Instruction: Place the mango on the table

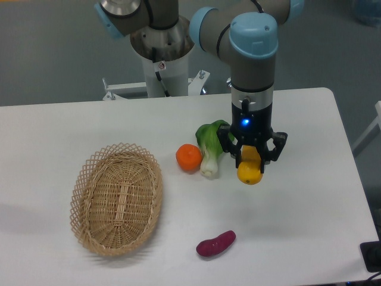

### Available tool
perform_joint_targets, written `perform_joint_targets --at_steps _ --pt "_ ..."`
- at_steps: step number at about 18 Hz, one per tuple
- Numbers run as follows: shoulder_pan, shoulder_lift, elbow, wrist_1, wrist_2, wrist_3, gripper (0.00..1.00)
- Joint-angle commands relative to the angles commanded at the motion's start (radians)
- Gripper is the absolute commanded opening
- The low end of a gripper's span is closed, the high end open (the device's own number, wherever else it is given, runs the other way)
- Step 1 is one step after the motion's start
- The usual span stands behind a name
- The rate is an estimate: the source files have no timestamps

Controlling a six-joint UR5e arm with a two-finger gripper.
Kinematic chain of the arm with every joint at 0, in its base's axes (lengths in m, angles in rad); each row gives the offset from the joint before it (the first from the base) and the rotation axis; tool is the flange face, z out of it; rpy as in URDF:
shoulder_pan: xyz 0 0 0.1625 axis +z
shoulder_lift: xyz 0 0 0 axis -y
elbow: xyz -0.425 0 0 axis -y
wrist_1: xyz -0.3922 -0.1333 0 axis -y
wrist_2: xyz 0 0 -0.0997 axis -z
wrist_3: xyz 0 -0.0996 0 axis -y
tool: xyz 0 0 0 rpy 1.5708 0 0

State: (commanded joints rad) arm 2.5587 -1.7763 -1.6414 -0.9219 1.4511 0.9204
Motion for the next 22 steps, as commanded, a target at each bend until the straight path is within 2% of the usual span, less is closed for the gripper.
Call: perform_joint_targets --at_steps 18,22 --pt "0.024 0.0 -0.003 0.006 -0.008 0.002 0.46" --pt "0.034 -0.011 -0.017 0.006 -0.008 0.041 0.46"
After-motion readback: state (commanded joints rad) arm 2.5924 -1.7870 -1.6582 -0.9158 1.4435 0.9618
